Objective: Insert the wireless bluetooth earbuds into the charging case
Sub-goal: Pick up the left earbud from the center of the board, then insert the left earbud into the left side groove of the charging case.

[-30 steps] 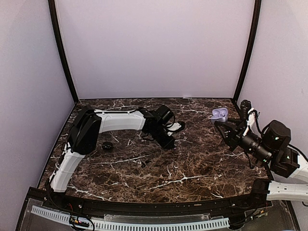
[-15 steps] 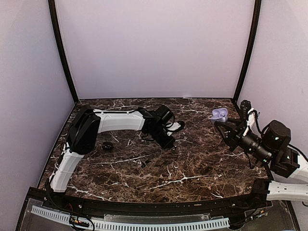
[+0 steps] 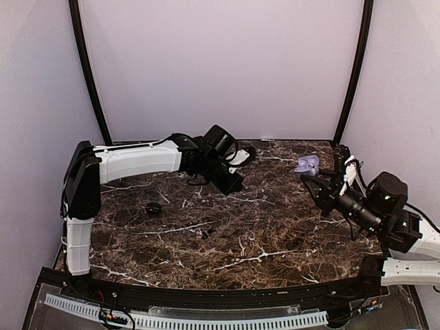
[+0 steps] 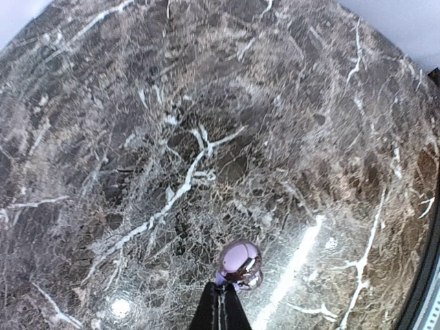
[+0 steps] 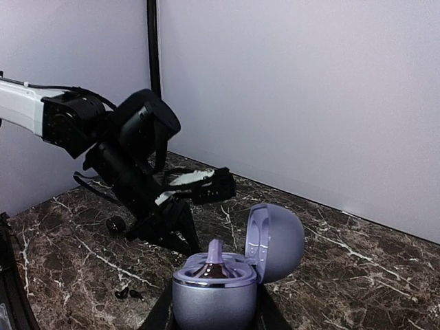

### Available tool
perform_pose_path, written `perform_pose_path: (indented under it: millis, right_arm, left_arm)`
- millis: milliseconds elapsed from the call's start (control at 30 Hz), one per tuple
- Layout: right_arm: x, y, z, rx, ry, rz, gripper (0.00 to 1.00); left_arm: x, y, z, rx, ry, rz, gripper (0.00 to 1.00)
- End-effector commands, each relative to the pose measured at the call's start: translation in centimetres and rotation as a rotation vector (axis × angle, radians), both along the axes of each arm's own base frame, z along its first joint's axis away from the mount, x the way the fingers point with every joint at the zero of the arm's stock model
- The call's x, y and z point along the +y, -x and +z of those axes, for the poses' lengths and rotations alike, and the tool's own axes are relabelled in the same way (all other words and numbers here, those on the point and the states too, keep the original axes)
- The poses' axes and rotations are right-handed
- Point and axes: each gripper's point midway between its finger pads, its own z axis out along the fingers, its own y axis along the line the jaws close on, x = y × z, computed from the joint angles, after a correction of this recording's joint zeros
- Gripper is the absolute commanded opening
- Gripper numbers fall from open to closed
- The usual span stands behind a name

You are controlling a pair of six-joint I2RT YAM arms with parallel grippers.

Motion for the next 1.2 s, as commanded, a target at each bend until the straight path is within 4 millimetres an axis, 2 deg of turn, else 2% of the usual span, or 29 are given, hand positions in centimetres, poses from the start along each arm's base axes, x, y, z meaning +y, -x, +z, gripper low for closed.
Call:
perform_pose_path:
  millis: [0, 33, 100, 167, 300, 433, 533, 600, 800, 933, 1000, 1067, 1100, 1167]
  right_arm:
    - [0.3, -0.5, 1.9, -0.157, -0.021, -0.019, 0.0]
    - [0.6, -0.5, 2.0, -0.187, -0.014, -0.014, 0.0]
    - [1.1, -0.7, 2.1, -0.234, 0.0, -0.01, 0.0]
    - [1.8, -0.7, 2.1, -0.274, 0.026, 0.01, 0.0]
    - [2.3, -1.0, 1.9, -0.329, 0.063, -0.003, 0.0]
    - [2.4, -0.8, 2.0, -0.436, 0.11, -0.01, 0.0]
    - [2.5, -0.3, 2.2, -0.546, 0.151, -0.013, 0.0]
    - [2.6, -0.2, 2.2, -0.609, 0.181, -0.022, 0.0]
    - [3.8, -0.3, 3.2, -0.785, 0.328, -0.056, 0.0]
    - [5.1, 0.0, 3.6, -0.88, 0.431, -0.053, 0.0]
    - [5.5, 0.3, 3.2, -0.919, 0.476, -0.047, 0.0]
    - [5.6, 0.6, 3.1, -0.947, 0.495, -0.058, 0.0]
    - [5.7, 0.8, 3.0, -0.959, 0.503, -0.057, 0.0]
    - [5.7, 0.9, 3.1, -0.977, 0.505, -0.077, 0.0]
  left_arm:
    - [0.6, 1.5, 7.8, -0.018, 0.136, 0.03, 0.0]
    - [0.6, 1.7, 8.7, -0.017, 0.158, 0.036, 0.0]
    - [1.5, 2.7, 11.9, -0.049, 0.207, 0.031, 0.0]
    - [2.3, 3.3, 13.9, -0.092, 0.228, 0.028, 0.0]
    - [3.9, 4.0, 16.5, -0.13, 0.254, 0.061, 0.0]
    - [4.4, 5.4, 17.8, -0.053, 0.297, 0.083, 0.0]
    - [4.2, 7.1, 18.8, 0.043, 0.381, 0.078, 0.0]
    - [4.3, 8.3, 20.6, 0.074, 0.462, 0.063, 0.0]
    - [4.7, 9.1, 22.8, 0.159, 0.478, 0.134, 0.0]
    - [4.1, 9.3, 23.3, 0.26, 0.447, 0.165, 0.0]
    - [3.5, 9.7, 23.4, 0.313, 0.436, 0.158, 0.0]
    - [3.0, 9.9, 23.6, 0.343, 0.432, 0.152, 0.0]
    - [2.7, 10.1, 23.1, 0.362, 0.416, 0.156, 0.0]
    - [2.1, 10.4, 23.9, 0.396, 0.428, 0.142, 0.0]
